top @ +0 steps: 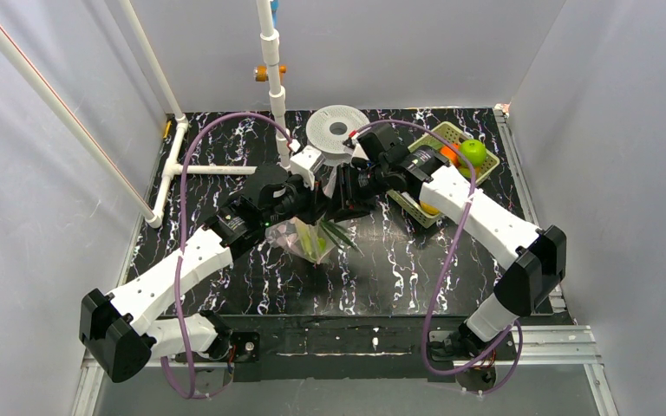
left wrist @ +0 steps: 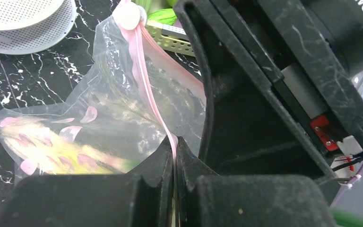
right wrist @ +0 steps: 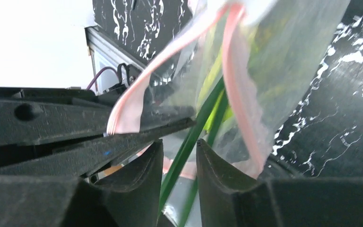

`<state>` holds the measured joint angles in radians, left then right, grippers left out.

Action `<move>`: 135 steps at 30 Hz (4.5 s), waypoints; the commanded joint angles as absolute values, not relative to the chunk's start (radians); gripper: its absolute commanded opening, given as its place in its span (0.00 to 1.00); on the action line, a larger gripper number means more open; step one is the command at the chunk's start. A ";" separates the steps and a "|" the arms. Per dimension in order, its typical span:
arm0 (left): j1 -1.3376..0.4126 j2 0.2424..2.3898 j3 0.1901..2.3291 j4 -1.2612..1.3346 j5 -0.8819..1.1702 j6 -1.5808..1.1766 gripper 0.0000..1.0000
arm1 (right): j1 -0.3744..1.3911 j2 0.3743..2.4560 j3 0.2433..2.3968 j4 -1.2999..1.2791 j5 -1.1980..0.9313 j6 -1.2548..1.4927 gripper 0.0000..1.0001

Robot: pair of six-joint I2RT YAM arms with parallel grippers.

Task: Place the food in the zip-top bag and seal the zipper
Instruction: Place the fake vegetable in the zipper food storage bag, then pick up the fake vegetable from the bin.

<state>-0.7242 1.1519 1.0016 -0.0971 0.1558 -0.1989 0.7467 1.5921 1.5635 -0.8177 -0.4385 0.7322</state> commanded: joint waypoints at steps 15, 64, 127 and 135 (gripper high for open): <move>-0.730 1.135 1.014 -0.068 0.187 -0.209 0.00 | 0.805 1.584 1.506 -0.847 -0.402 0.652 0.53; -0.729 1.147 1.015 -0.074 0.169 -0.221 0.00 | 0.905 1.316 1.216 -0.530 -0.062 0.846 0.01; -0.730 1.150 1.017 -0.079 0.176 -0.241 0.00 | 0.902 1.059 1.157 -0.662 0.268 0.689 0.56; -0.729 1.167 1.023 -0.084 0.185 -0.243 0.00 | 0.700 0.976 1.095 -0.757 0.300 0.720 0.81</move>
<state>-0.7296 1.1637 0.9993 -0.0856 0.1867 -0.2535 0.7975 1.0058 1.1305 -0.6994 0.2623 0.7116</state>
